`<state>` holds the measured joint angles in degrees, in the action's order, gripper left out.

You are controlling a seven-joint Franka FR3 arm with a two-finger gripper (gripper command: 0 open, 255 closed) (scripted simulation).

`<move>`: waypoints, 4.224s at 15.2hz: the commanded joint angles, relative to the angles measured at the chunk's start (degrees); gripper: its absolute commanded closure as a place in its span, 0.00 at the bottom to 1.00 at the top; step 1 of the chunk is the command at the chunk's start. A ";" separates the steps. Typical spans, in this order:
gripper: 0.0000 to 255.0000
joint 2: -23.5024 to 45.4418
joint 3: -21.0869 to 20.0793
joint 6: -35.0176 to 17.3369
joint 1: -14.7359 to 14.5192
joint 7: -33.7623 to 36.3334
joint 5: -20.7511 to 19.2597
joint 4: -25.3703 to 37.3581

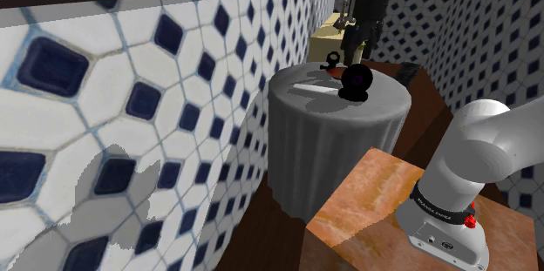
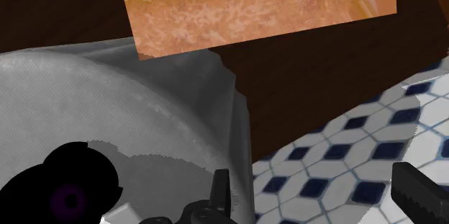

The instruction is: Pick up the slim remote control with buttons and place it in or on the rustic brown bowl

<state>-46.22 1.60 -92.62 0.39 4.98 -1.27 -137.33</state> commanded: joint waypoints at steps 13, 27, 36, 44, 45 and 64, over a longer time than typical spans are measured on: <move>0.00 18.67 12.77 -16.62 -0.23 -20.24 -5.73 1.98; 0.00 50.59 21.90 -29.01 -0.71 -46.25 2.88 19.90; 0.00 65.42 20.74 -31.54 2.57 -56.06 9.22 30.77; 0.00 67.24 20.33 -34.44 2.89 -56.67 10.17 29.55; 0.00 67.24 20.33 -34.44 2.89 -56.67 10.17 29.55; 1.00 64.90 20.86 -30.62 2.51 -55.91 8.95 31.21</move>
<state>18.81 22.37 -124.06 2.80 -50.89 7.78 -106.82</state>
